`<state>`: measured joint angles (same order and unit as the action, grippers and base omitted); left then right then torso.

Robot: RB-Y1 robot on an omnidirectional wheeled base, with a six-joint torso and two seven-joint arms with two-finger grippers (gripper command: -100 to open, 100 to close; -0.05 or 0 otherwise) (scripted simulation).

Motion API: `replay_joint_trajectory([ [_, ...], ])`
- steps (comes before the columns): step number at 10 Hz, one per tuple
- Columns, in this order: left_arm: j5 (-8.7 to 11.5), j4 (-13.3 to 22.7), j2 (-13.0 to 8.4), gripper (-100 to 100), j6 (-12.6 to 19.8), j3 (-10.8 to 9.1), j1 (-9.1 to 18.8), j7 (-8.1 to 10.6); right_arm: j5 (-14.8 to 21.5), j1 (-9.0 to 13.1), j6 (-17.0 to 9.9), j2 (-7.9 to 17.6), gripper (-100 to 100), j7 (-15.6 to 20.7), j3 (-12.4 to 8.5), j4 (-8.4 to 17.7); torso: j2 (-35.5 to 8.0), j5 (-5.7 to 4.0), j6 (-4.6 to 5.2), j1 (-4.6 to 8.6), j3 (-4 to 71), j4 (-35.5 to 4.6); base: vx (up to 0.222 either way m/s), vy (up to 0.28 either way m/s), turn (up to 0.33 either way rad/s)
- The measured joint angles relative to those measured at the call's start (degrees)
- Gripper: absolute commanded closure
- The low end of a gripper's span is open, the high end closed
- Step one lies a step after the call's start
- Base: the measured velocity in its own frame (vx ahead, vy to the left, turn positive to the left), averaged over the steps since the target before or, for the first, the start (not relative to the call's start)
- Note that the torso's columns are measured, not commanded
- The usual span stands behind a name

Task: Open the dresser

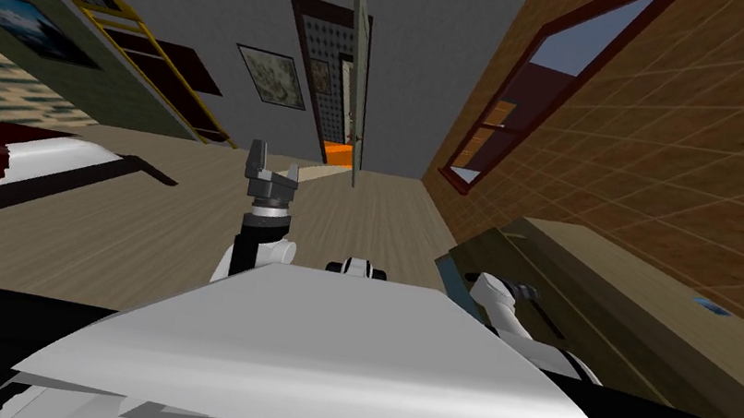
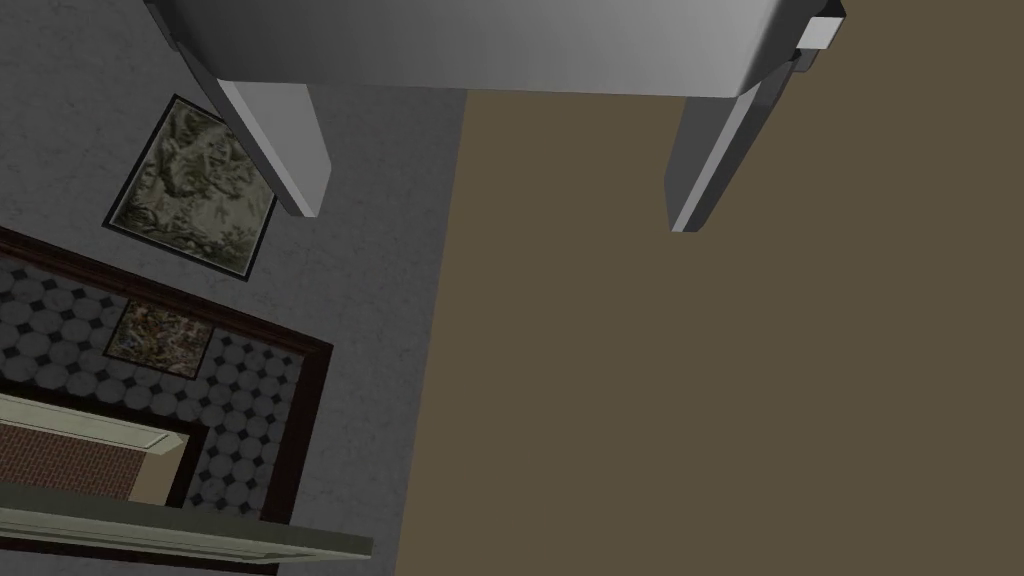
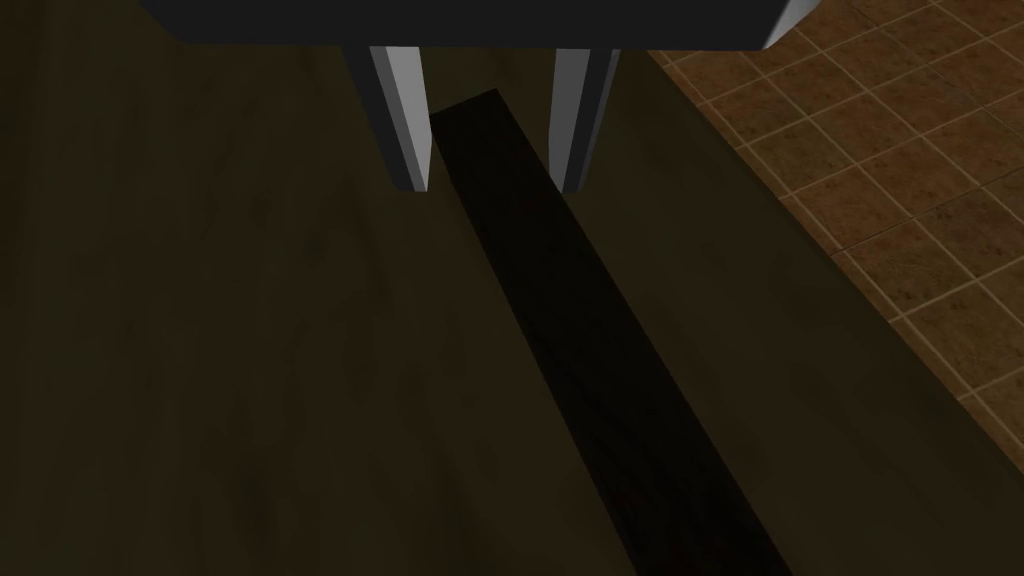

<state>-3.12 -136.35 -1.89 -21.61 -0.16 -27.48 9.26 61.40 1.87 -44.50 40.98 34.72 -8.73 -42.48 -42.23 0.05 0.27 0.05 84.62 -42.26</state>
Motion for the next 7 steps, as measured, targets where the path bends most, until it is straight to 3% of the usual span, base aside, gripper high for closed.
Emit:
replay_joint_trajectory([
  [1, 0.0, 0.0, 0.0, 0, 0.0, 0.01, 0.02, 0.0, -0.13, -0.52, 0.47, 1.09, 100, -1.38, -0.92, 2.23, -0.17, 0.01, -0.24, -0.07, -0.11, -0.07, -0.066, 0.032, 0.193],
  [2, 0.0, 0.0, 0.0, 0, 0.0, 0.0, 0.01, 0.0, -0.62, -1.6, 0.2, 1.24, 100, -1.48, -1.7, 1.65, -0.22, 0.0, -0.18, -0.14, -0.16, -0.1, -0.07, 0.048, 0.397],
  [3, 0.0, 0.01, 0.0, 0, 0.0, 0.01, 0.02, 0.0, -0.51, -2.33, -0.3, 1.57, 100, -2.42, -2.5, 3.08, -0.16, -0.03, -0.43, -0.18, -0.14, -0.1, -0.064, 0.051, 0.208],
  [4, 0.0, 0.0, 0.0, 0, 0.0, 0.0, 0.01, 0.0, -1.88, -4.42, -0.96, 1.46, 100, -1.5, -3.75, 0.68, -0.1, 0.07, -0.26, -0.2, -0.07, -0.09, -0.082, 0.06, 0.351],
  [5, 0.0, 0.0, 0.0, 0, 0.0, 0.01, 0.02, 0.0, -1.77, -5.39, -1.57, 1.57, -100, -2.18, -4.55, 1.5, -0.13, 0.05, -0.33, -0.22, -0.09, -0.08, -0.036, 0.074, 0.052],
  [6, 0.0, 0.0, 0.0, 0, 0.0, 0.0, 0.0, 0.0, -2.58, -4.89, -0.43, 3.11, -100, -2.16, -4.86, 3.07, 0.04, 0.05, -0.23, -0.16, 0.01, -0.02, 0.02, 0.06, -0.106],
  [7, 0.0, 0.0, 0.0, 0, 0.0, 0.0, -0.01, 0.0, -3.74, -5.24, 0.27, 3.71, -100, -0.69, -5.3, 2.07, 0.17, -0.04, -0.25, -0.04, 0.09, 0.04, 0.03, 0.065, -0.046],
])
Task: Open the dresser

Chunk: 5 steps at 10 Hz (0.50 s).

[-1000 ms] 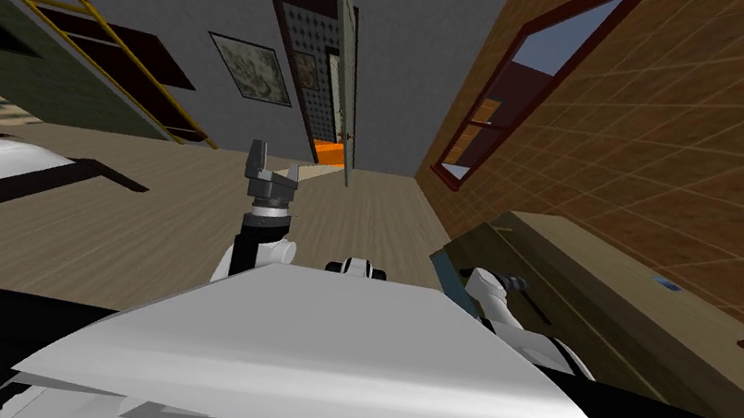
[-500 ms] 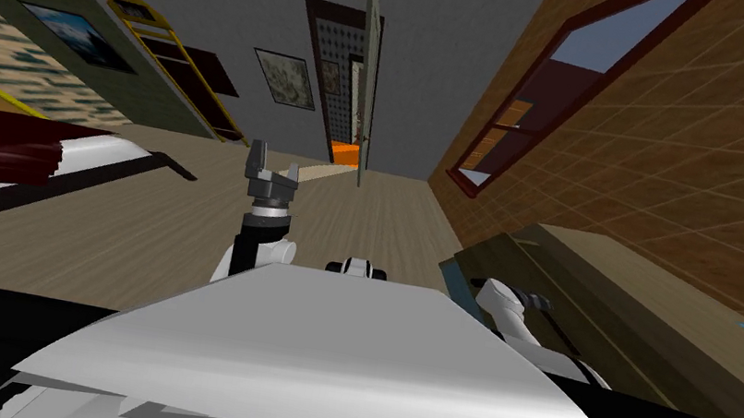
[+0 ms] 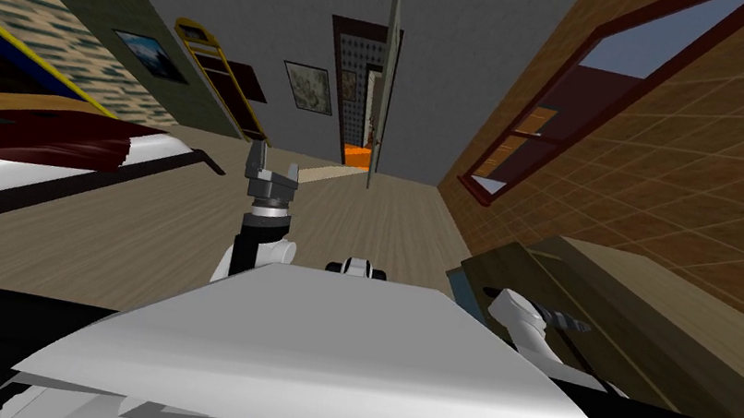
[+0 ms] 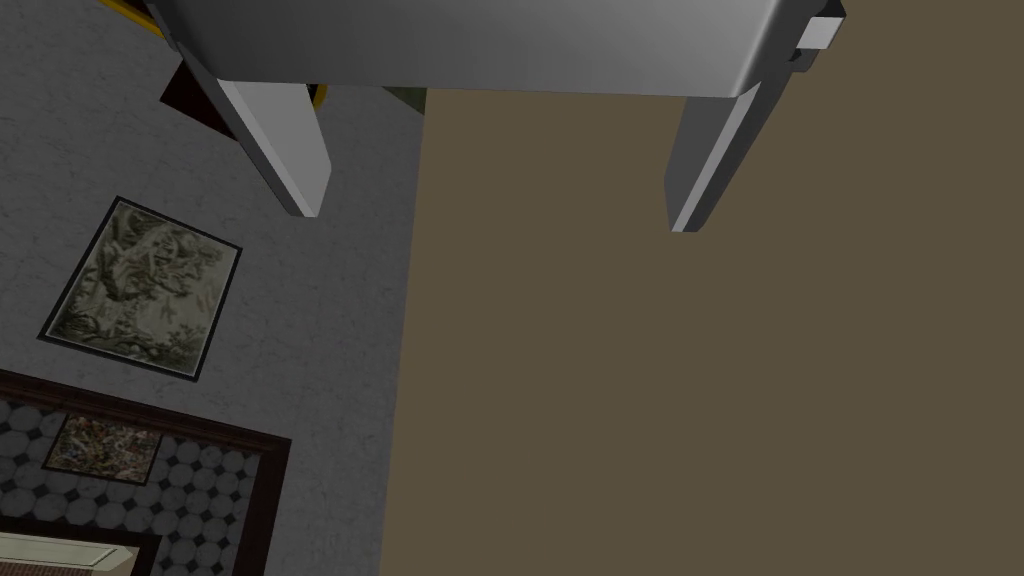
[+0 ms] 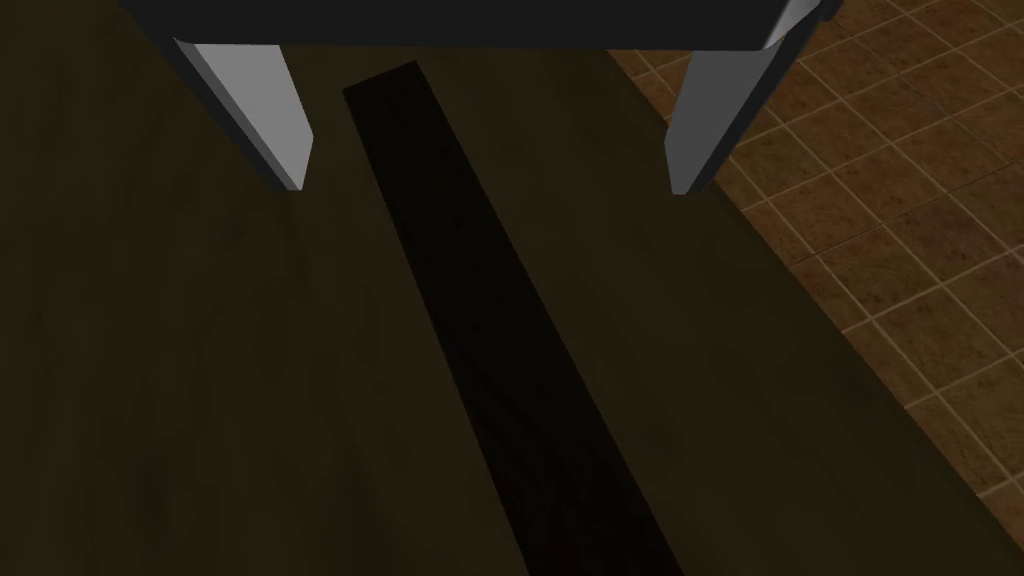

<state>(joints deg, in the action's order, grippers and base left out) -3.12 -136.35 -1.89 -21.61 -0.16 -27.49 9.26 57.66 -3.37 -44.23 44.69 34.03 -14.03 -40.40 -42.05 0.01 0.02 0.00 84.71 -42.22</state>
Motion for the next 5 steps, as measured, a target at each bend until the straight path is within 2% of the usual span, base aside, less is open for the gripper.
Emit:
replay_joint_trajectory([
  [3, 0.0, 0.0, 0.0, 0, 0.0, 0.0, 0.0, 0.0, -3.04, 0.27, 2.93, 3.08, -100, 3.02, -0.9, 0.98, -0.24, 0.25, -0.11, -0.26, -0.09, -0.12, 0.027, 0.069, -0.029],
  [4, 0.0, 0.0, 0.0, 0, 0.0, 0.0, 0.0, 0.0, -4.15, 0.08, 3.34, 3.61, -100, 4.19, -1.26, 0.55, -0.33, 0.4, -0.17, -0.35, -0.12, -0.17, 0.01, 0.041, -0.014],
  [5, 0.0, 0.0, 0.0, 0, 0.0, 0.0, 0.0, 0.0, -4.12, 0.9, 4.23, 4.37, -100, 4.1, -1.08, 2.13, -0.32, 0.49, -0.17, -0.44, -0.09, -0.17, 0.004, 0.011, -0.008],
])
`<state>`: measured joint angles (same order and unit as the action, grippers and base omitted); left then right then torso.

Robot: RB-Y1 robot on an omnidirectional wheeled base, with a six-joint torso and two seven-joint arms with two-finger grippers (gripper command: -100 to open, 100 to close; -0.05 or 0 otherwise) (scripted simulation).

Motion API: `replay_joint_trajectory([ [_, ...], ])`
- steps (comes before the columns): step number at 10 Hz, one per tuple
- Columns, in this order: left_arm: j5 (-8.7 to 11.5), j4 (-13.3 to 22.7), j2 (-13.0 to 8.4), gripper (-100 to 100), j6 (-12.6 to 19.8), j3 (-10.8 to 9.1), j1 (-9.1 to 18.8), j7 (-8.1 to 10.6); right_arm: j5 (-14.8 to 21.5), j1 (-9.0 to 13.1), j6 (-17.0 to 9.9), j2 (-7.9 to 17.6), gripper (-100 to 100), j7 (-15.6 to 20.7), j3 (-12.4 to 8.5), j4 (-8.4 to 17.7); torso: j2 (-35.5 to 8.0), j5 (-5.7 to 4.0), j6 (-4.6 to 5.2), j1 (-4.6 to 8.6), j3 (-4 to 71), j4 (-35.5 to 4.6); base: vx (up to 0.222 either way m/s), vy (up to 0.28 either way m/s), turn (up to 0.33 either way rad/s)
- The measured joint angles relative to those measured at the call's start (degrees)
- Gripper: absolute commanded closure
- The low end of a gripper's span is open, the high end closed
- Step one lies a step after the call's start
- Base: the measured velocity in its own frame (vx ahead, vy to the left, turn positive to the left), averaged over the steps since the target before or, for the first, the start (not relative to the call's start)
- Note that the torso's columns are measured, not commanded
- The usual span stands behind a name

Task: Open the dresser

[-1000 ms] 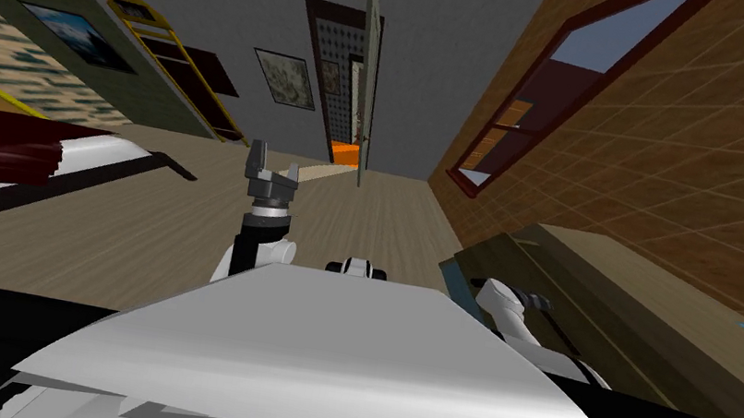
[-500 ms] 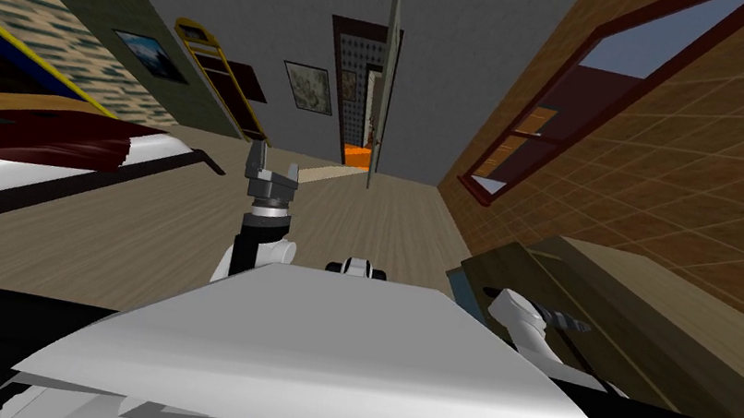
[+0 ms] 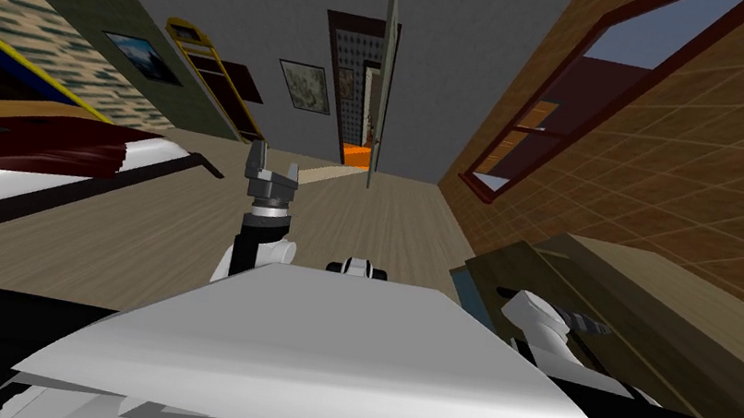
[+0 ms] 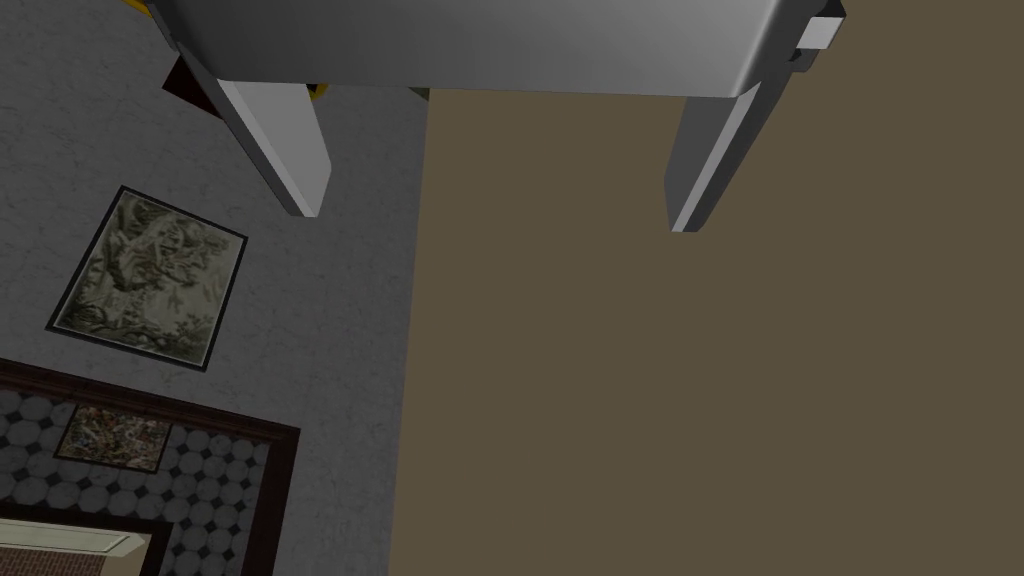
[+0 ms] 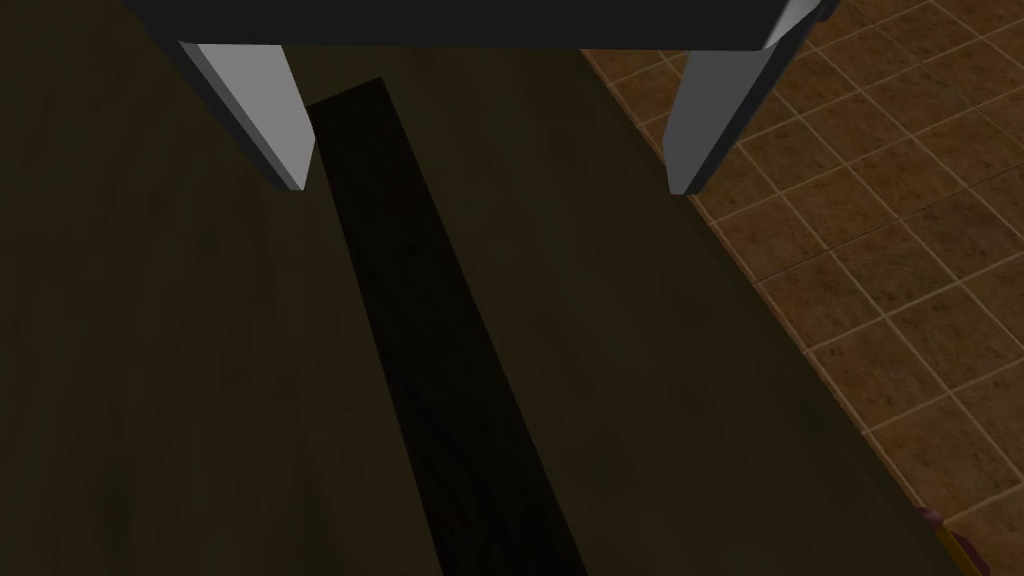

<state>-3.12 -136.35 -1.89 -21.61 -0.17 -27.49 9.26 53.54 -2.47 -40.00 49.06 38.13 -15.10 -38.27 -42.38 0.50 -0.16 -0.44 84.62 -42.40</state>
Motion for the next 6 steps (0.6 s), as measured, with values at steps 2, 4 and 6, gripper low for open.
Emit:
replay_joint_trajectory([
  [2, 0.0, 0.0, 0.0, 0, 0.0, 0.0, 0.0, 0.0, -0.02, 0.0, 0.3, -0.17, 0, -0.11, 0.09, 0.33, 0.02, -0.15, 0.12, 0.09, -0.03, 0.04, 0.0, 0.0, 0.0],
  [4, 0.0, 0.0, 0.0, 0, 0.0, 0.0, 0.0, 0.0, -0.06, -0.04, 0.39, -0.4, 0, -0.09, 0.16, 0.41, 0.03, -0.25, 0.17, 0.19, -0.03, 0.06, 0.0, 0.0, 0.0],
  [6, 0.0, 0.0, 0.0, 0, 0.0, 0.0, 0.0, 0.0, -0.09, -0.07, 0.43, -0.55, 0, -0.09, 0.2, 0.45, 0.04, -0.32, 0.17, 0.26, -0.04, 0.08, 0.0, 0.0, 0.0],
])
